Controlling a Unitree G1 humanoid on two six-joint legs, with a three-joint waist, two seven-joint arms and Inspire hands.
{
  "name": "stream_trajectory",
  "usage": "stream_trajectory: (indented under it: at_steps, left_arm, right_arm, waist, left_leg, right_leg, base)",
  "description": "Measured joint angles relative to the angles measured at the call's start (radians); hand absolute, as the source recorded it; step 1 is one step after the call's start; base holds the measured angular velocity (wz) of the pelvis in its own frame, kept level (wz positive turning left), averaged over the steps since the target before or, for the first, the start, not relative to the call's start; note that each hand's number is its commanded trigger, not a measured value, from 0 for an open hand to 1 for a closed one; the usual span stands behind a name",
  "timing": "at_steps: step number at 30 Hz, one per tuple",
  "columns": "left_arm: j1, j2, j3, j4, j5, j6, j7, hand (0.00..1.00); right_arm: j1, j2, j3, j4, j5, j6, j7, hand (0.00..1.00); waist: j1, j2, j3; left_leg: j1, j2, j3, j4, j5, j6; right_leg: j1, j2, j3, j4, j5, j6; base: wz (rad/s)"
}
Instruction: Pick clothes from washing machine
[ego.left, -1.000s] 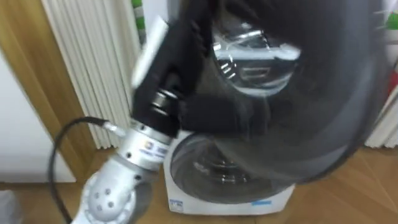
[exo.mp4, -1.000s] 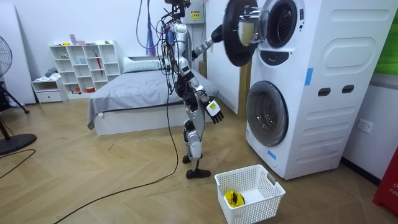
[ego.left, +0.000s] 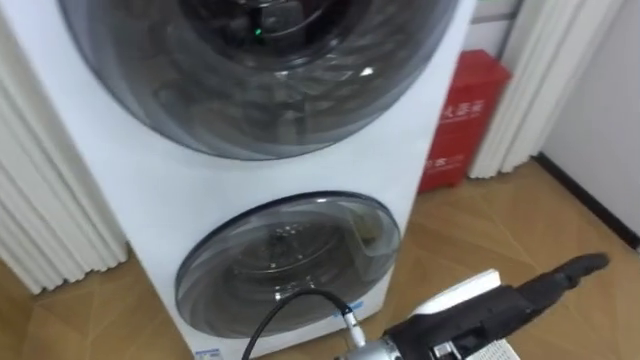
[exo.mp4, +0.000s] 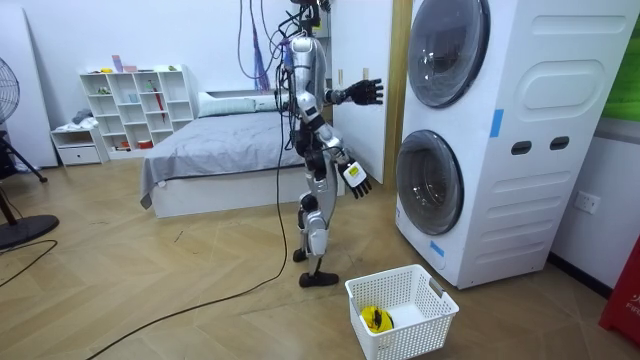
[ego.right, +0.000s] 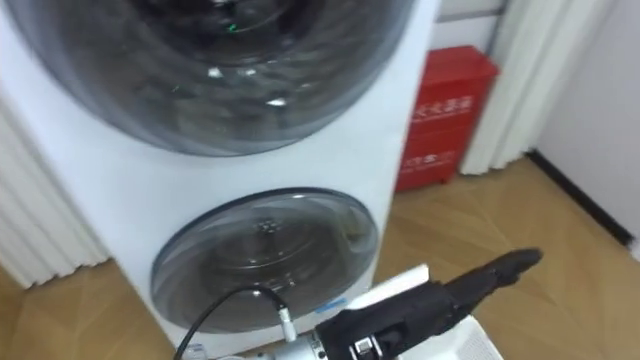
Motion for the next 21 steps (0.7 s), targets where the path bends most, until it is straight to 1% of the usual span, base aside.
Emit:
stream_trajectory:
  at_steps: [1, 2, 3, 4, 5, 6, 7, 8, 9, 10, 11, 12, 13, 14, 15, 16, 17, 18, 19, 20, 21]
  left_arm:
    - [0.000, 0.005, 0.004, 0.047, 0.021, -0.002, 0.002, 0.00]
    - [0.001, 0.008, 0.005, 0.076, 0.032, -0.002, 0.005, 0.00]
    - [0.006, 0.014, 0.009, 0.133, 0.049, -0.003, 0.013, 0.00]
    - [0.023, 0.023, 0.030, 0.189, 0.085, -0.006, 0.021, 0.00]
    - [0.036, 0.023, 0.047, 0.212, 0.108, -0.007, 0.028, 0.00]
    - [0.060, 0.032, 0.082, 0.263, 0.151, -0.012, 0.047, 0.00]
    - [0.087, 0.038, 0.133, 0.335, 0.177, -0.021, 0.069, 0.00]
    - [0.102, 0.038, 0.165, 0.382, 0.191, -0.034, 0.085, 0.00]
    - [0.139, 0.039, 0.242, 0.463, 0.215, -0.045, 0.121, 0.00]
    - [0.184, 0.048, 0.325, 0.539, 0.226, -0.053, 0.159, 0.00]
    - [0.206, 0.056, 0.366, 0.571, 0.233, -0.055, 0.179, 0.00]
    - [0.247, 0.066, 0.440, 0.648, 0.240, -0.066, 0.217, 0.00]
    - [0.276, 0.077, 0.527, 0.734, 0.243, -0.071, 0.254, 0.00]
    - [0.295, 0.085, 0.572, 0.766, 0.247, -0.072, 0.271, 0.00]
    - [0.334, 0.100, 0.655, 0.822, 0.262, -0.074, 0.304, 0.00]
    - [0.358, 0.109, 0.721, 0.896, 0.271, -0.077, 0.336, 0.00]
    - [0.369, 0.122, 0.756, 0.935, 0.271, -0.077, 0.352, 0.00]
    - [0.391, 0.126, 0.804, 0.996, 0.272, -0.076, 0.391, 0.00]
    - [0.417, 0.135, 0.834, 1.039, 0.283, -0.075, 0.423, 0.00]
    - [0.426, 0.137, 0.849, 1.063, 0.295, -0.073, 0.437, 0.00]
    - [0.449, 0.127, 0.873, 1.097, 0.331, -0.058, 0.458, 0.00]
  right_arm:
    - [0.009, 0.000, -0.010, 0.000, 0.000, 0.000, 0.002, 0.00]
    - [0.015, 0.000, -0.018, 0.000, 0.000, 0.000, 0.005, 0.00]
    - [0.024, -0.001, -0.025, 0.007, 0.003, -0.001, 0.006, 0.00]
    - [0.030, -0.001, -0.032, 0.022, 0.022, -0.001, 0.005, 0.00]
    - [0.033, -0.001, -0.036, 0.028, 0.031, -0.001, 0.004, 0.00]
    - [0.036, 0.001, -0.047, 0.039, 0.039, -0.001, 0.002, 0.00]
    - [0.043, 0.003, -0.067, 0.048, 0.039, -0.003, 0.001, 0.00]
    - [0.044, 0.004, -0.072, 0.058, 0.042, -0.004, 0.000, 0.00]
    - [0.054, 0.006, -0.084, 0.067, 0.068, -0.004, -0.001, 0.00]
    - [0.072, 0.008, -0.105, 0.067, 0.084, -0.004, -0.005, 0.00]
    - [0.080, 0.008, -0.111, 0.067, 0.088, -0.005, -0.007, 0.00]
    - [0.093, 0.008, -0.126, 0.074, 0.096, -0.006, -0.015, 0.00]
    - [0.100, 0.009, -0.152, 0.096, 0.116, -0.014, -0.022, 0.00]
    - [0.105, 0.009, -0.165, 0.104, 0.126, -0.016, -0.025, 0.00]
    - [0.116, 0.009, -0.194, 0.114, 0.134, -0.018, -0.027, 0.00]
    - [0.119, 0.010, -0.222, 0.135, 0.137, -0.020, -0.028, 0.00]
    - [0.122, 0.010, -0.230, 0.147, 0.141, -0.020, -0.029, 0.00]
    - [0.125, 0.010, -0.231, 0.167, 0.165, -0.020, -0.029, 0.00]
    - [0.125, 0.012, -0.232, 0.177, 0.173, -0.017, -0.026, 0.00]
    - [0.127, 0.012, -0.237, 0.179, 0.173, -0.016, -0.025, 0.00]
    - [0.132, 0.013, -0.250, 0.187, 0.174, -0.014, -0.020, 0.00]
  waist:
    - [0.001, 0.000, 0.0020]
    - [0.000, 0.000, 0.0019]
    - [0.006, 0.000, 0.0021]
    - [0.022, 0.000, 0.0021]
    - [0.030, 0.003, 0.0000]
    - [0.043, 0.002, 0.0009]
    - [0.061, -0.005, 0.0031]
    - [0.072, 0.001, -0.0008]
    - [0.097, -0.006, -0.0050]
    - [0.122, -0.015, -0.0088]
    - [0.135, -0.018, -0.0105]
    - [0.157, -0.024, -0.0143]
    - [0.182, -0.024, -0.0152]
    - [0.193, -0.024, -0.0156]
    - [0.213, -0.021, -0.0202]
    - [0.228, -0.019, -0.0196]
    - [0.239, -0.015, -0.0214]
    - [0.248, -0.013, -0.0238]
    - [0.261, -0.006, -0.0220]
    - [0.270, -0.002, -0.0228]
    - [0.278, 0.007, -0.0241]
  left_leg:
    - [-0.001, 0.002, 0.004, 0.001, -0.001, -0.002]
    - [-0.001, 0.003, 0.004, 0.001, -0.001, -0.002]
    - [0.002, 0.000, 0.004, 0.001, -0.001, -0.005]
    - [0.006, 0.002, 0.003, 0.001, -0.002, -0.008]
    - [0.008, 0.003, 0.003, 0.001, -0.003, -0.009]
    - [0.009, 0.006, 0.001, 0.000, -0.003, -0.013]
    - [0.012, 0.008, -0.001, 0.000, -0.003, -0.016]
    - [0.013, 0.009, -0.005, 0.001, -0.003, -0.016]
    - [0.014, 0.009, -0.016, 0.003, -0.002, -0.018]
    - [0.014, 0.010, -0.036, 0.003, 0.000, -0.021]
    - [0.015, 0.011, -0.048, 0.003, 0.000, -0.021]
    - [0.019, 0.012, -0.060, 0.003, -0.001, -0.022]
    - [0.027, 0.016, -0.065, 0.003, -0.006, -0.030]
    - [0.032, 0.018, -0.067, 0.003, -0.009, -0.035]
    - [0.035, 0.021, -0.070, 0.002, -0.013, -0.041]
    - [0.045, 0.021, -0.087, 0.001, -0.014, -0.042]
    - [0.049, 0.021, -0.095, -0.001, -0.014, -0.042]
    - [0.057, 0.021, -0.098, -0.001, -0.016, -0.044]
    - [0.063, 0.022, -0.102, -0.002, -0.019, -0.046]
    - [0.064, 0.023, -0.105, -0.002, -0.024, -0.045]
    - [0.067, 0.022, -0.113, -0.003, -0.034, -0.041]
  right_leg:
    - [0.000, 0.002, 0.002, -0.004, -0.001, -0.004]
    - [0.000, 0.004, 0.002, -0.005, -0.002, -0.006]
    - [0.001, 0.007, 0.002, -0.005, -0.004, -0.009]
    - [0.001, 0.010, 0.004, -0.004, -0.006, -0.013]
    - [0.002, 0.011, 0.004, -0.004, -0.007, -0.015]
    - [0.003, 0.014, 0.005, -0.004, -0.009, -0.019]
    - [0.004, 0.017, 0.008, -0.004, -0.012, -0.022]
    - [0.004, 0.018, 0.007, -0.003, -0.014, -0.024]
    - [0.006, 0.018, 0.003, -0.002, -0.018, -0.029]
    - [0.011, 0.020, 0.000, -0.001, -0.021, -0.032]
    - [0.014, 0.021, -0.003, -0.002, -0.022, -0.034]
    - [0.023, 0.023, -0.008, -0.007, -0.023, -0.035]
    - [0.030, 0.026, -0.022, -0.008, -0.024, -0.036]
    - [0.037, 0.028, -0.028, -0.009, -0.025, -0.036]
    - [0.041, 0.031, -0.034, -0.010, -0.025, -0.036]
    - [0.055, 0.031, -0.050, -0.010, -0.025, -0.036]
    - [0.059, 0.031, -0.058, -0.010, -0.025, -0.036]
    - [0.064, 0.031, -0.067, -0.010, -0.026, -0.036]
    - [0.070, 0.031, -0.073, -0.012, -0.027, -0.035]
    - [0.072, 0.032, -0.074, -0.012, -0.027, -0.035]
    - [0.080, 0.033, -0.073, -0.014, -0.031, -0.030]
  base:
    - [-0.15]
    - [-0.06]
    - [-0.10]
    - [-0.15]
    - [-0.15]
    - [-0.07]
    - [0.00]
    - [0.00]
    - [0.00]
    - [0.03]
    - [0.11]
    - [0.14]
    - [0.11]
    - [0.06]
    - [0.10]
    - [0.17]
    - [0.24]
    - [0.18]
    - [0.12]
    - [0.09]
    - [0.06]
